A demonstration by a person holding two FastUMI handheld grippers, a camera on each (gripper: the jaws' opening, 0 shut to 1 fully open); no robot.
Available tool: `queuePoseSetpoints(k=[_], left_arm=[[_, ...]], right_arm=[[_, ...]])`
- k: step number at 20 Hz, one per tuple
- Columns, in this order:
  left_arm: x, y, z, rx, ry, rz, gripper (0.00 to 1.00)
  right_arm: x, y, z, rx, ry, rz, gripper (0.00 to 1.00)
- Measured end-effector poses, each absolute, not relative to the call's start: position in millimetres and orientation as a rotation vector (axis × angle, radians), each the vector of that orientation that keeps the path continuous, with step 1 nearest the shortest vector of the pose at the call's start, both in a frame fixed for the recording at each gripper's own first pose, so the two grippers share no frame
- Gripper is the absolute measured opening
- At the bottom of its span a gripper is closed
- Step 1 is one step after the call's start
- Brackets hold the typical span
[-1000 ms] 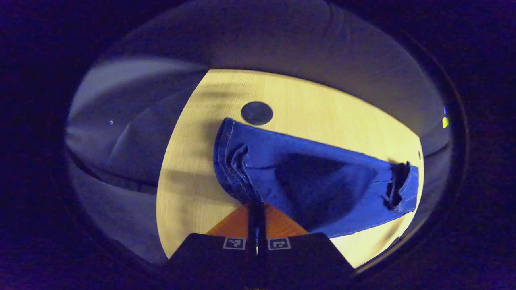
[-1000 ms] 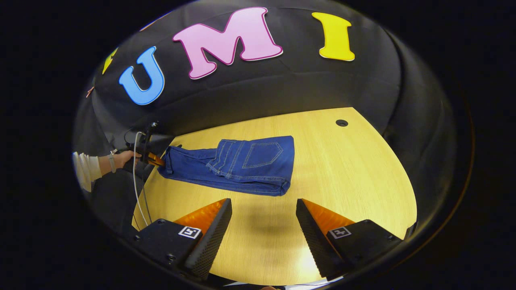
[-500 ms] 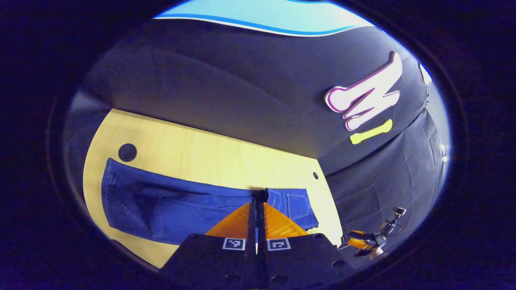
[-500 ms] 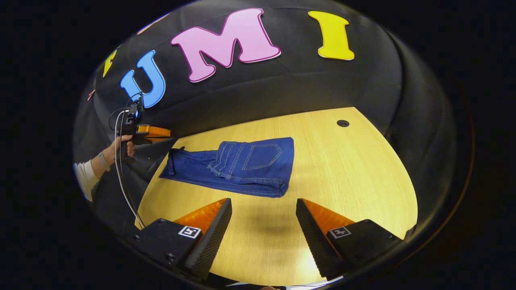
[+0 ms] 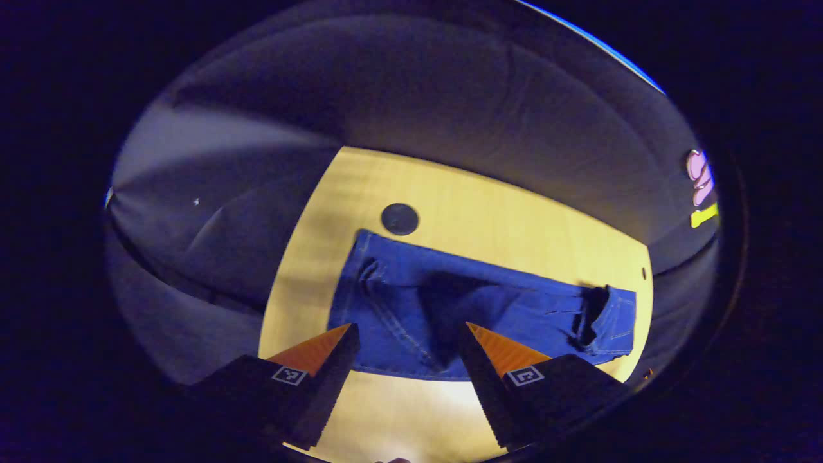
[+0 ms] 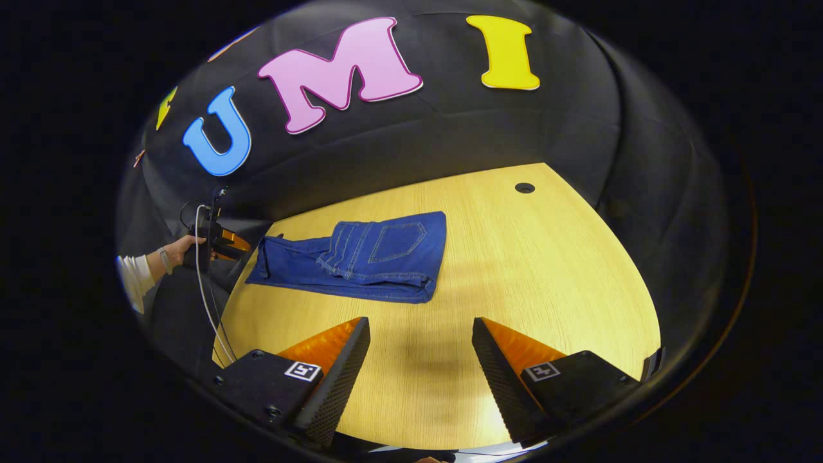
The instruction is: Grasp the waist and the cuffs of the jeans and fold them to make the two legs overlap; first hold the waist and fold one-third of the jeans toward the cuffs, then hold the cuffs and fold the remaining one-third in the same direction to finish folding.
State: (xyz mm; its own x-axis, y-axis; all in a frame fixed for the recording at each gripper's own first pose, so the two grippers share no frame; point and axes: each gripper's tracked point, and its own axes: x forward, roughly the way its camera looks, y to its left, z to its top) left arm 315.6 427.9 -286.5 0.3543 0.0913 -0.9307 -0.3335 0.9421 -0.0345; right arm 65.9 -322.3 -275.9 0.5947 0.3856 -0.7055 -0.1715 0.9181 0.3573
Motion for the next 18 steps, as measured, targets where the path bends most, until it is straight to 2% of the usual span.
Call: queuePoseSetpoints(k=[1,2,3,7,8,11,16,18], left_arm=[[314.3,429.7,-297.8,-0.225,1.204,0.293,0.97],[310.0,440.6,-312.1,-0.226,1.232,0.302,0.97],[307.1,444.3,-318.7,-0.225,1.257,0.309,0.97],[302.7,463.9,-356.2,-0.219,1.316,0.341,0.97],[303.5,467.8,-362.9,-0.224,1.318,0.342,1.0],[305.0,471.1,-367.9,-0.202,1.33,0.35,0.97],[311.6,447.3,-363.8,-0.24,1.345,0.27,0.95],[317.2,431.8,-359.6,-0.295,1.338,0.221,0.89]], right_arm=[[64.3,-319.0,-278.6,0.258,0.888,0.329,0.99],[64.4,-315.7,-279.9,0.255,0.894,0.33,0.87],[65.5,-311.6,-279.4,0.255,0.896,0.333,0.99],[71.9,-303.8,-279.6,0.238,0.9,0.33,0.99],[73.6,-303.5,-279.1,0.236,0.899,0.327,0.99],[77.2,-306.1,-281.0,0.237,0.909,0.311,0.99],[84.4,-301.7,-282.9,0.249,0.915,0.306,0.99],[87.5,-299.2,-283.8,0.245,0.916,0.309,0.99]])
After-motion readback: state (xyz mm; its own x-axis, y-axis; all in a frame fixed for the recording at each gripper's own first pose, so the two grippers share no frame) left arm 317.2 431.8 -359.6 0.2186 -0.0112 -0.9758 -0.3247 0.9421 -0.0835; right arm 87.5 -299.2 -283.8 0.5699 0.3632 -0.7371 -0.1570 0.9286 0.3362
